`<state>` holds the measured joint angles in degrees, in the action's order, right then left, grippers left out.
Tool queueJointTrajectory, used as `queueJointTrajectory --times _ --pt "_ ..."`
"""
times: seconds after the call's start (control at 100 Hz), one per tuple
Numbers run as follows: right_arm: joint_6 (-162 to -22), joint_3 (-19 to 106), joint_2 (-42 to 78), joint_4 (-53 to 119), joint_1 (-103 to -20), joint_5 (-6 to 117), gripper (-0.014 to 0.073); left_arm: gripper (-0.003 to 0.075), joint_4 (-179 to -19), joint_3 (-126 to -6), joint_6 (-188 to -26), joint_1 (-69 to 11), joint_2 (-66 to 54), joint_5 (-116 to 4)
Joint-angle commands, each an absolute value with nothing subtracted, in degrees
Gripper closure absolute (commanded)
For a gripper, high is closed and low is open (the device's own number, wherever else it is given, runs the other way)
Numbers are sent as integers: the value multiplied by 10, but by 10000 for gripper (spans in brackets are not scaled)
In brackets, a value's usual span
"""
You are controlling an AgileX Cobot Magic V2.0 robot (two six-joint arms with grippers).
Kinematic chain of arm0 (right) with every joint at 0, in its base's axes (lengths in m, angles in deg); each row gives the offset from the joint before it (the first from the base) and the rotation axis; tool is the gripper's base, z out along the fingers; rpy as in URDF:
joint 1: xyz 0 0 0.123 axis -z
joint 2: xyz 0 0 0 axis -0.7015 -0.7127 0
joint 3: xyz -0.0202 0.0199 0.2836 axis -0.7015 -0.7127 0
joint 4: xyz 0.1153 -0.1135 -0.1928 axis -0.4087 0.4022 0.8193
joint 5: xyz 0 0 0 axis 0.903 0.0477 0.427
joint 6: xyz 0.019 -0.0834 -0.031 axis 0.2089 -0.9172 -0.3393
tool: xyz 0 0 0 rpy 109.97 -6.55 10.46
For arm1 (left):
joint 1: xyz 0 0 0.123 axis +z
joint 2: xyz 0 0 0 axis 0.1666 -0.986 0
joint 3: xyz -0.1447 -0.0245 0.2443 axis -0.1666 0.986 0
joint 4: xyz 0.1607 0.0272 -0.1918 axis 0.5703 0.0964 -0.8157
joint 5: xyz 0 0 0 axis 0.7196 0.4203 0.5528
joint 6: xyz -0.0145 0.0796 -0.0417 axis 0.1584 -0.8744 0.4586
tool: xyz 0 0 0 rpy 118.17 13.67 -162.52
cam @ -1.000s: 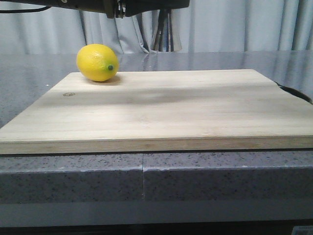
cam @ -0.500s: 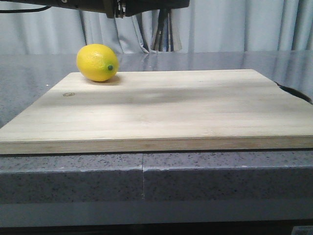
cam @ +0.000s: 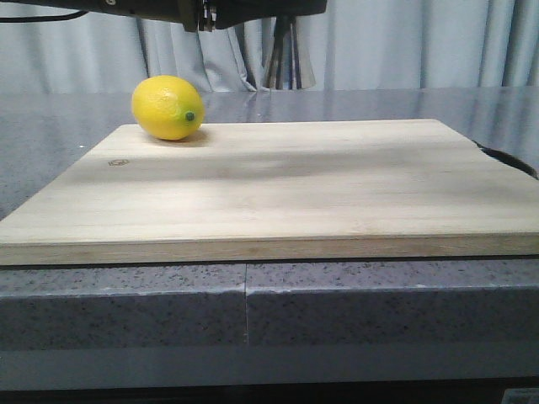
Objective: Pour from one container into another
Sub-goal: 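Tilt the beaker with the right gripper, pouring liquid into the jigger cup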
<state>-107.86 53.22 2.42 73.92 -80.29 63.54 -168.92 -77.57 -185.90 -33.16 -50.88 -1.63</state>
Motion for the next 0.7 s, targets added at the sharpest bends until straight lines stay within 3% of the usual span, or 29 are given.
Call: queueJointTrajectory --times 0.0,0.69 --pt "-1081 554 39 769 -809 615 321 533 -1735 -790 -1856 -336 -484 44" --pt "-1081 554 39 830 -809 634 321 533 -1735 -790 -1856 -336 -484 44"
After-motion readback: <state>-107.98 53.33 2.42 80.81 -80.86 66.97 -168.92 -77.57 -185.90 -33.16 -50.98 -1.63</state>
